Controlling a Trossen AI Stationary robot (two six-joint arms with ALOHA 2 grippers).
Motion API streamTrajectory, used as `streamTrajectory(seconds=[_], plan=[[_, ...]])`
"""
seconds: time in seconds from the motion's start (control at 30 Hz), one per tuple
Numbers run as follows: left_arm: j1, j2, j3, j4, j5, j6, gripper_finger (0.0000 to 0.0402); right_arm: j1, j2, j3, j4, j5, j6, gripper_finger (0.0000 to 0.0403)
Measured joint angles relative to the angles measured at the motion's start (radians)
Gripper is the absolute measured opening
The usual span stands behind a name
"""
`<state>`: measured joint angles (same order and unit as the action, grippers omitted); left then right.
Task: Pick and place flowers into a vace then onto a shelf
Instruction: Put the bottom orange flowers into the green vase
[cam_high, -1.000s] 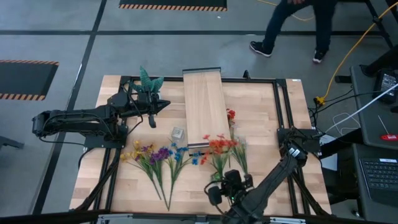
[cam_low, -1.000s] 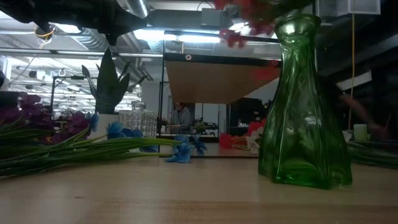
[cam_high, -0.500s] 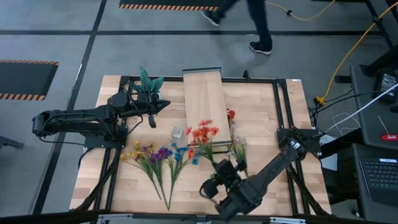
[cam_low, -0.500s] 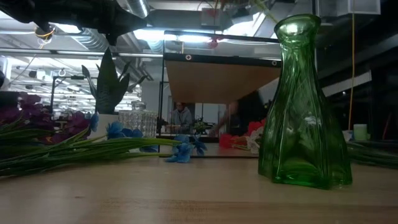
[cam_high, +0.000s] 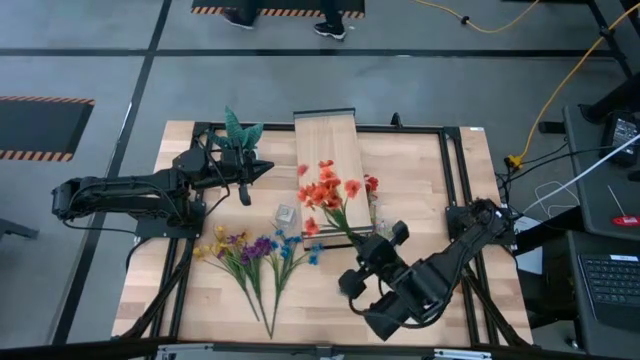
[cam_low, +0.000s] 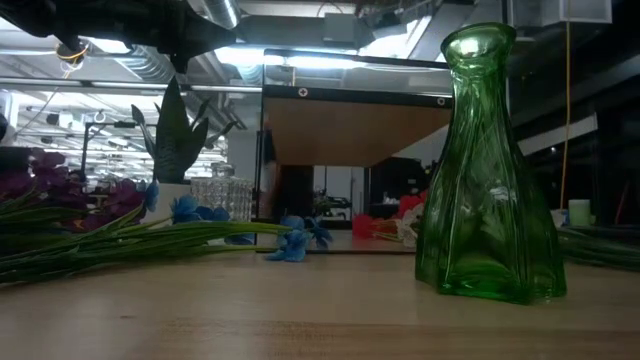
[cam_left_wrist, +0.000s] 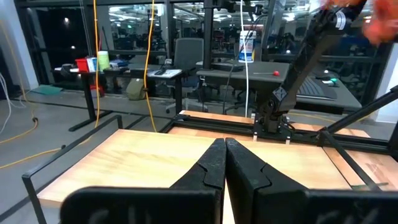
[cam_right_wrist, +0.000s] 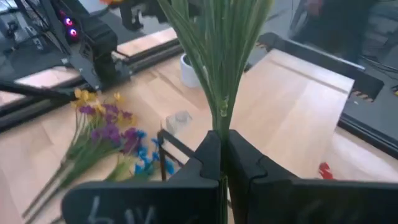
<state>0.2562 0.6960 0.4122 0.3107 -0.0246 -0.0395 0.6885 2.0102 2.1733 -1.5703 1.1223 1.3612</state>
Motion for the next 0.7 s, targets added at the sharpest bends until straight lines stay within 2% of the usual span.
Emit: streamTrajectory(seconds=[0.2, 0.33, 0.7], plan=[[0.0, 0.0, 0.0, -0.001, 0.0, 0.0, 0.0003, 0.04, -0.079, -0.273, 0.0, 0.003, 0.198, 0.0003], [0.0, 0.001, 0.0, -0.012, 0.0, 0.0, 0.0003, 0.097, -0.197, -0.457, -0.002, 0.103, 0.343, 0.0003], [0.0, 0.016, 0.0, -0.023, -0.001, 0.0, 0.0003, 0.207, -0.449, -0.89, 0.127, 0.118, 0.396, 0.0002]])
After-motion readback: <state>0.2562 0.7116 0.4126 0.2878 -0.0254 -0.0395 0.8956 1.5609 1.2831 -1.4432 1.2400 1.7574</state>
